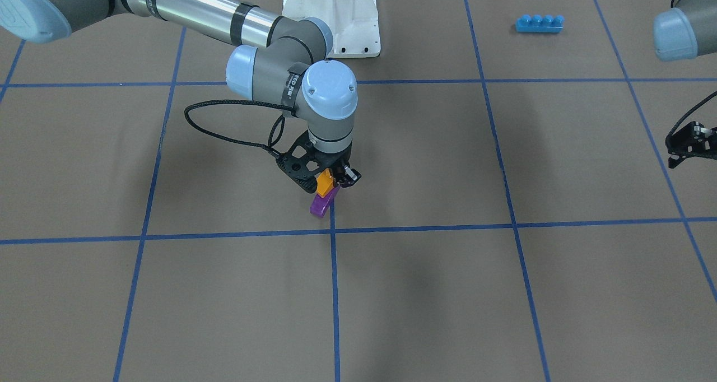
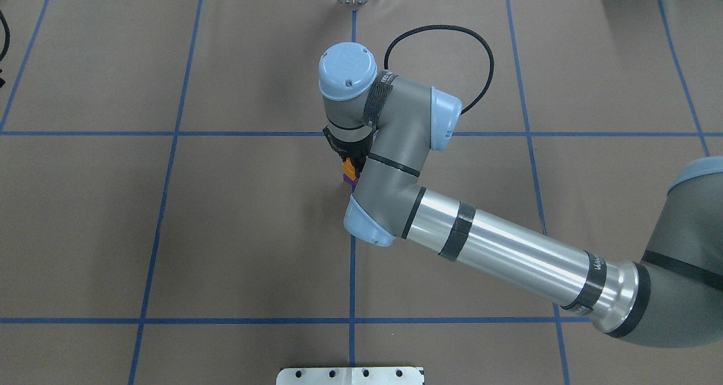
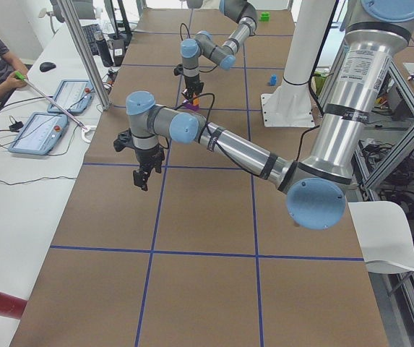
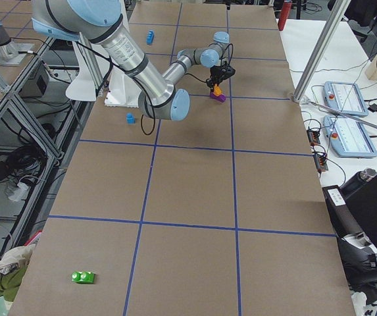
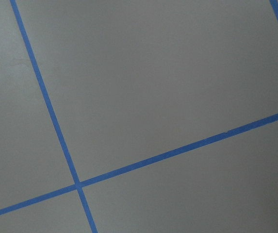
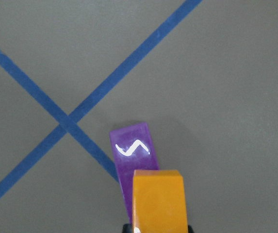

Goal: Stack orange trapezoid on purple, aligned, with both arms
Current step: 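Align and lower the orange block onto the purple block with the right gripper, then open the right gripper and lift it away from the stack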

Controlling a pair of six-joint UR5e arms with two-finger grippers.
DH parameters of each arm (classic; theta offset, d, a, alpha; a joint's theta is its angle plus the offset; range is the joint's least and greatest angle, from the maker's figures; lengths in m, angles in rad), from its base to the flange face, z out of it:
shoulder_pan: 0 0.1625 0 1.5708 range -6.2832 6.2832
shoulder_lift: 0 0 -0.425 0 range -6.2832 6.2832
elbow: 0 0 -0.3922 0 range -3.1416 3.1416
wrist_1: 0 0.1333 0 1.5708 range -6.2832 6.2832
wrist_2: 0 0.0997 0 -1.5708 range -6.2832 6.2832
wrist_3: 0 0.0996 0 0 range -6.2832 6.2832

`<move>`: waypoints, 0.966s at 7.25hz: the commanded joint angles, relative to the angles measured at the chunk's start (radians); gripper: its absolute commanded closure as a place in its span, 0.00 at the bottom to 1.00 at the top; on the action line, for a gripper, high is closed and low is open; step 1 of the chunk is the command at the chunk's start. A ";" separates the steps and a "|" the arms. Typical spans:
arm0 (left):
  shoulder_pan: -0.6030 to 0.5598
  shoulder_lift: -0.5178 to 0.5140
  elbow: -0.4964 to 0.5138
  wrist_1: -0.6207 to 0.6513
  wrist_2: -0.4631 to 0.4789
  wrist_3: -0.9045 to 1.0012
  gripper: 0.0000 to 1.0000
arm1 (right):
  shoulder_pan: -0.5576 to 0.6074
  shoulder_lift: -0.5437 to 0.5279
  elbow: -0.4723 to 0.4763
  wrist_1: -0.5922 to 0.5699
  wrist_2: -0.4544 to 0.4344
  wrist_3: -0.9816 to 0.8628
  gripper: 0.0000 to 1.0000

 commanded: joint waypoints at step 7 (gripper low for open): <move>-0.001 0.003 -0.006 -0.003 -0.003 0.011 0.00 | 0.116 -0.031 0.254 -0.147 0.030 -0.083 0.00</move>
